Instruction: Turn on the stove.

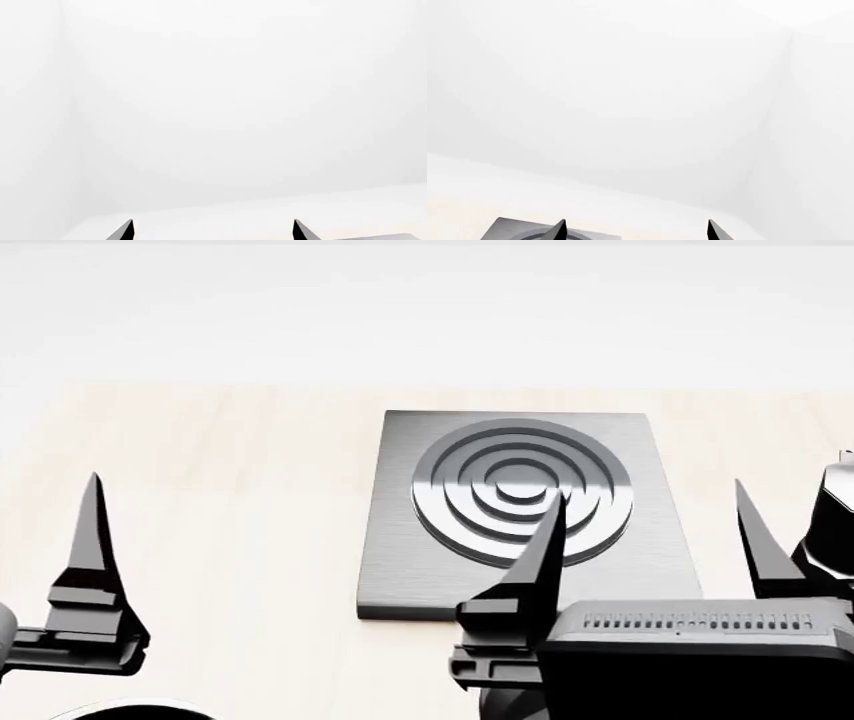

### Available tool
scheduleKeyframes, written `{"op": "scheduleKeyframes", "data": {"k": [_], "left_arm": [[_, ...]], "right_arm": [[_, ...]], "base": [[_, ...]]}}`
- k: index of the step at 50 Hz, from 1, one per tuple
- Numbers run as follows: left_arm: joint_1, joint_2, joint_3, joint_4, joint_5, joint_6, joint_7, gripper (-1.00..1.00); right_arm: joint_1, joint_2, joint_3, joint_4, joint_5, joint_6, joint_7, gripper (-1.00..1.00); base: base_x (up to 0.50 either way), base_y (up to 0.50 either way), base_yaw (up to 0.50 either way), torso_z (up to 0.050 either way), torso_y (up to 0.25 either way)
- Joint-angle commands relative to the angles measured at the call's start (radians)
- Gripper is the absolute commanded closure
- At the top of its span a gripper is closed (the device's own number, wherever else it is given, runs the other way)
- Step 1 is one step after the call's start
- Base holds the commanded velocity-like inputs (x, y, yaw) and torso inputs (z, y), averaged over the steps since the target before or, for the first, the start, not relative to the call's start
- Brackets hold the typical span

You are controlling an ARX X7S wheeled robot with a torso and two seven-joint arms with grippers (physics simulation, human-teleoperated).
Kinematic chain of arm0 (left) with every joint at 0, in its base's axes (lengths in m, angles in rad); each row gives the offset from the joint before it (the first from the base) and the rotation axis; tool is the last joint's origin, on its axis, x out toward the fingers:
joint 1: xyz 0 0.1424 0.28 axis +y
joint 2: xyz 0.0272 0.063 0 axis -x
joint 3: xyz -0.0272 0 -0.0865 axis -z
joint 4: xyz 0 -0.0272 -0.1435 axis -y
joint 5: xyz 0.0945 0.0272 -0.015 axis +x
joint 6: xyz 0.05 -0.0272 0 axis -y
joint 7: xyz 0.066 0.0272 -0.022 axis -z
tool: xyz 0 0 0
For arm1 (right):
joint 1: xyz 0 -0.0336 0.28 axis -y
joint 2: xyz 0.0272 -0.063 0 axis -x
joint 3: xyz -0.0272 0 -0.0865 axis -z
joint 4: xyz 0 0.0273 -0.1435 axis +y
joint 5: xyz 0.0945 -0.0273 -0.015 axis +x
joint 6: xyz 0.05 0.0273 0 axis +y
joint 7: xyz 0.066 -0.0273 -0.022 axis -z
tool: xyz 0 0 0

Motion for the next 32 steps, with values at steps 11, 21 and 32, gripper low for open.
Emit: {"op": "scheduleKeyframes", "data": {"k": [11, 21, 32], "left_arm": [[-0.012, -0.015, -0.007, 0.062, -0.041, -0.030, -0.025, -1.00], [-0.025, -0.035, -0.006, 0.083, -0.080, -0.036, -0.056, -1.00], [-0.038, -0.058, -0.009, 0.115, -0.128, -0.043, -0.097, -1.00]], "right_arm": [[0.054, 0.098, -0.054, 0.015, 0.165, -0.068, 0.173, -1.00], [0.054, 0.107, -0.063, 0.030, 0.163, -0.087, 0.182, -1.00], [0.068, 0.112, -0.059, 0.015, 0.190, -0.074, 0.201, -1.00]], "base": [[0.00, 0.00, 0.00, 0.000, 0.000], [0.00, 0.00, 0.00, 0.000, 0.000], [0.00, 0.00, 0.00, 0.000, 0.000]]}}
